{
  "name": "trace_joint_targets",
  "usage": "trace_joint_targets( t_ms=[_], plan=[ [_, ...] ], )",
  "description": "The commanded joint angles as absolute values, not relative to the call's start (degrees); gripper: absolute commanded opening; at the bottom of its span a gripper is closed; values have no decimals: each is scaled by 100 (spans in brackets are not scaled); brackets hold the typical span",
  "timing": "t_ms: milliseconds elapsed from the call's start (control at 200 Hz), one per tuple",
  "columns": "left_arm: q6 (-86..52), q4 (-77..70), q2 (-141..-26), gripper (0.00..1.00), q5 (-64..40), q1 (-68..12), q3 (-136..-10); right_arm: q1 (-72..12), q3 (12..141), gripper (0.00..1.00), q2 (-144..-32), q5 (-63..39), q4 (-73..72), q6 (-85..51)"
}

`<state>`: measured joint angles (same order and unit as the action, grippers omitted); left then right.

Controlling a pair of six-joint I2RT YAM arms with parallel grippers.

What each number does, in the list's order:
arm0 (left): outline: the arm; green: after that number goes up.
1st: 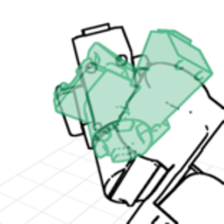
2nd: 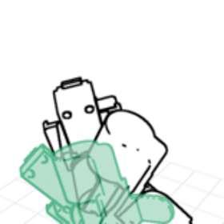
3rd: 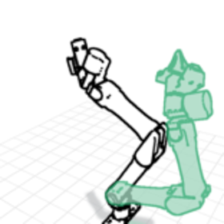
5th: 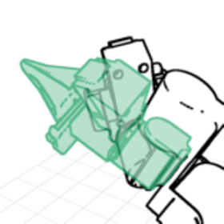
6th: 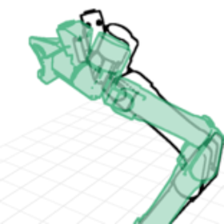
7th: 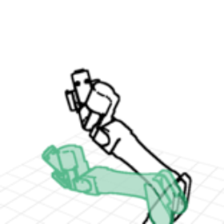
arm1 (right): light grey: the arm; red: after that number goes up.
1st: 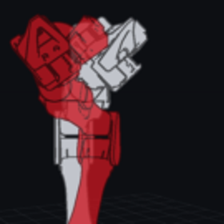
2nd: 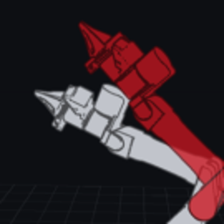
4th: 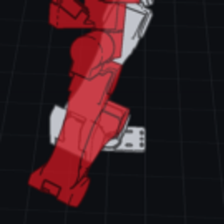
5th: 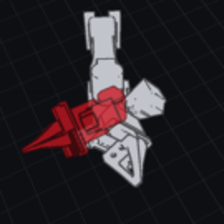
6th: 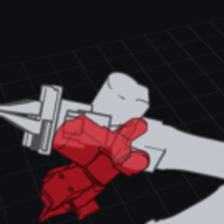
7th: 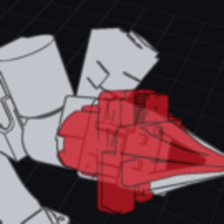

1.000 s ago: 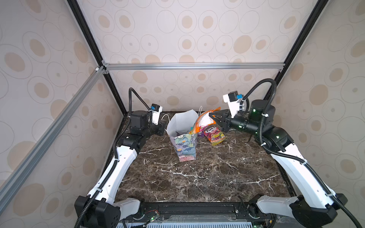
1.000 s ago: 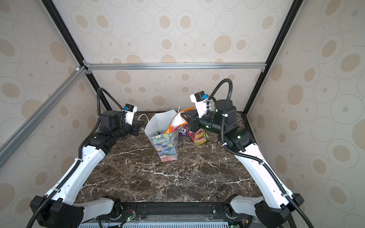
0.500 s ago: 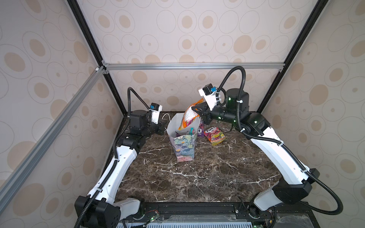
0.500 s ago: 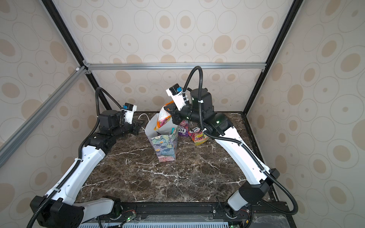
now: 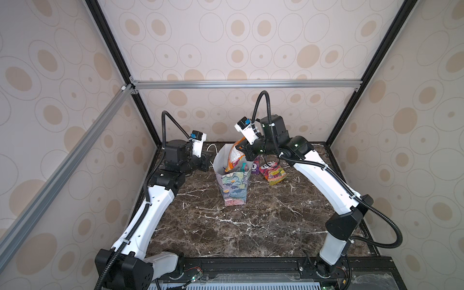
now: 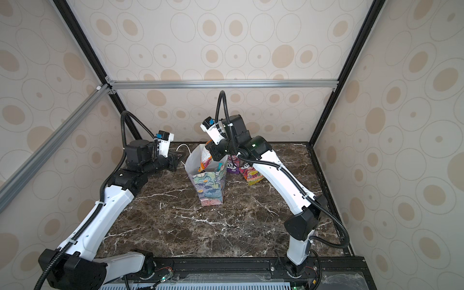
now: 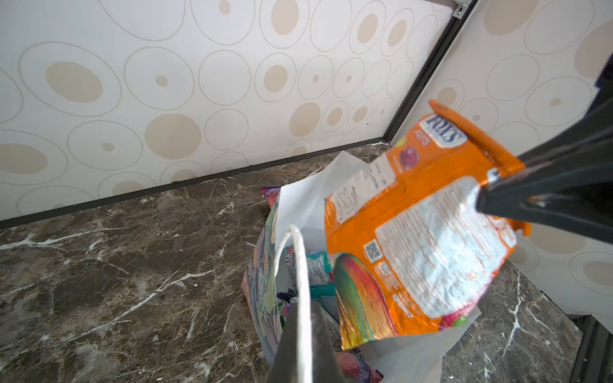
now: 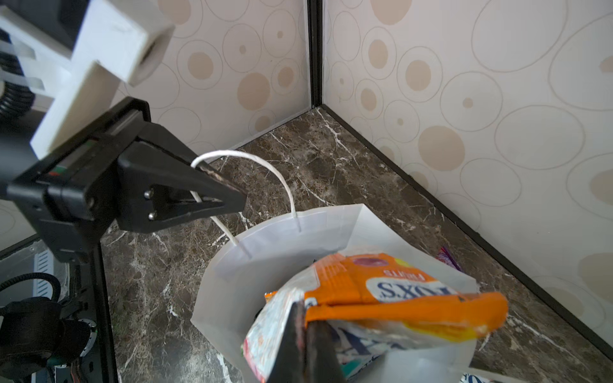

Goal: Place the snacks into the paper bag
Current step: Place the snack in the paper bag, then pick up the snack from the top-center of the table.

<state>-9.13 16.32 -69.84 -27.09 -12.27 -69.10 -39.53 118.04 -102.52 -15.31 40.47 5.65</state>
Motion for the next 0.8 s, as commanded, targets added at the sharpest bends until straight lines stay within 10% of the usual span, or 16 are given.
trace_joint_targets(
  t_ms=[0, 195, 450, 795],
  plan=[
    [-932, 1316, -6882, 0, -2725, -1195, -6919, -3976, 11786, 0, -10218, -1668, 4030, 728],
    [-879, 1329, -6905, 0, -2558, -1191, -6917, -3979, 12355, 5, -10778, -1669, 4692, 816],
    [-879, 1322, -6907, 0, -2540, -1200, -6917, -4111, 12929, 49, -11180, -1296, 5008, 940],
    [-905, 1266, -6909, 0, -2514, -1187, -6869, -4052, 11431, 61, -9245, 141, 3447, 362]
  ],
)
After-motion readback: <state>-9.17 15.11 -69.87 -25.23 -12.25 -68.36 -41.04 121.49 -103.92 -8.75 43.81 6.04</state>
